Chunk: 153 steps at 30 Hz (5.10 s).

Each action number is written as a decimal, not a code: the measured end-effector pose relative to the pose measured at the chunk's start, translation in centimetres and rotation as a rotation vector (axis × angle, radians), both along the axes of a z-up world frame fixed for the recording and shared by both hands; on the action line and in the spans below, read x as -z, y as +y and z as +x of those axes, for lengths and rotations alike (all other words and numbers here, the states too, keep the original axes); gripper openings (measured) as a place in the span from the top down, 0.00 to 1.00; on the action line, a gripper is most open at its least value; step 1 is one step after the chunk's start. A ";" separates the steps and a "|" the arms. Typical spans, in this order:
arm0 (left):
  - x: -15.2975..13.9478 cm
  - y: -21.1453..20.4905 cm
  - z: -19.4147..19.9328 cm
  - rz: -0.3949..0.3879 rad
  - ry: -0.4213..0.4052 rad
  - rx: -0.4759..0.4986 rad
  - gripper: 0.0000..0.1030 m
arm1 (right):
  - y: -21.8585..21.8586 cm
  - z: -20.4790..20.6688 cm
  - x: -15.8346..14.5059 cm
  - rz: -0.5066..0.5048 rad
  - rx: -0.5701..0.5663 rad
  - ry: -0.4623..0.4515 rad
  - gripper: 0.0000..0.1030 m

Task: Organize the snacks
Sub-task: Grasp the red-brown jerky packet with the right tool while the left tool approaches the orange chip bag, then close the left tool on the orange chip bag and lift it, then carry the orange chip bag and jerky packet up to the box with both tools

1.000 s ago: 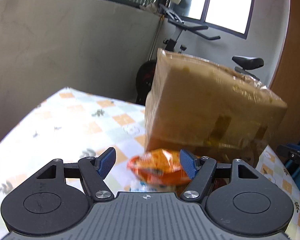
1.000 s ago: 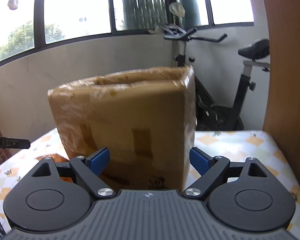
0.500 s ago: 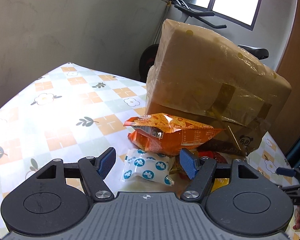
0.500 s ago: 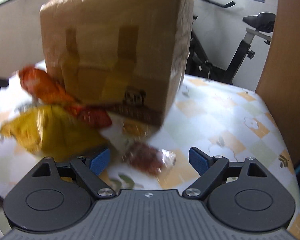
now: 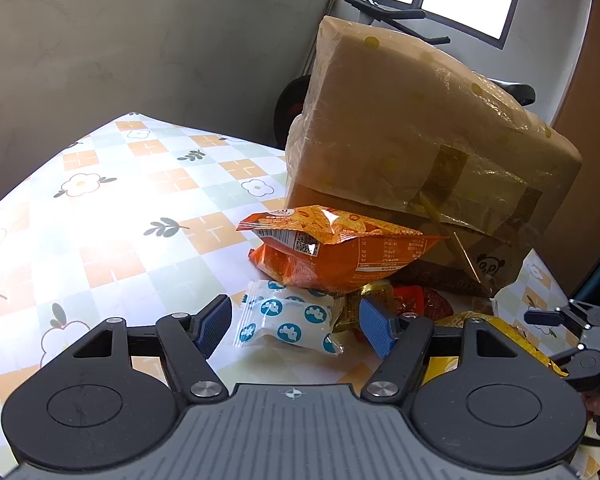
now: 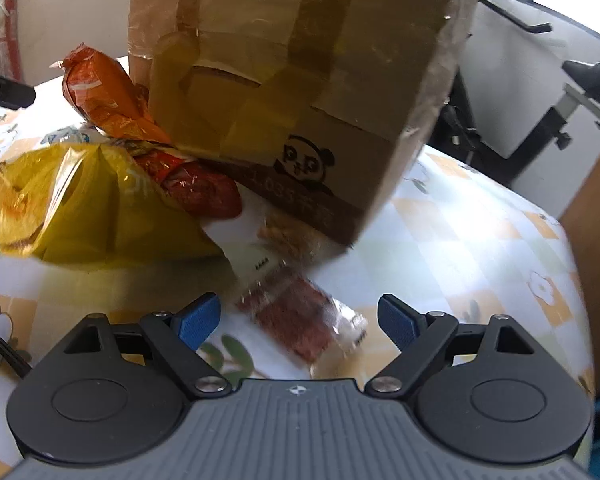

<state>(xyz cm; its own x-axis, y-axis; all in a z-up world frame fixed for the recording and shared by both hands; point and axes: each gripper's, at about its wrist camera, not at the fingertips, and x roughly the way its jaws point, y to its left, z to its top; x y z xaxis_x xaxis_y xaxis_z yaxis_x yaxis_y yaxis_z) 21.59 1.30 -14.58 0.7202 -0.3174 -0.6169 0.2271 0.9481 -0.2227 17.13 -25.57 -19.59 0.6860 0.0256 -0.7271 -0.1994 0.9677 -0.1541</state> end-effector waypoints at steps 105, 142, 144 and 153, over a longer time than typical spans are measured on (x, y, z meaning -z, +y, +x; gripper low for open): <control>2.4 -2.2 5.2 -0.093 0.094 0.096 0.48 | 0.3 -1.8 1.2 0.138 0.119 -0.118 0.58; -4.3 2.6 0.8 -0.127 -0.150 -0.019 0.58 | -2.6 -3.8 -4.6 0.210 0.194 -0.264 0.58; -4.6 2.5 1.1 -0.130 -0.166 -0.023 0.58 | -2.6 -3.8 -5.1 0.209 0.195 -0.276 0.58; -6.9 3.4 0.6 -0.144 -0.241 -0.024 0.58 | -3.1 -4.5 -8.4 0.201 0.193 -0.353 0.58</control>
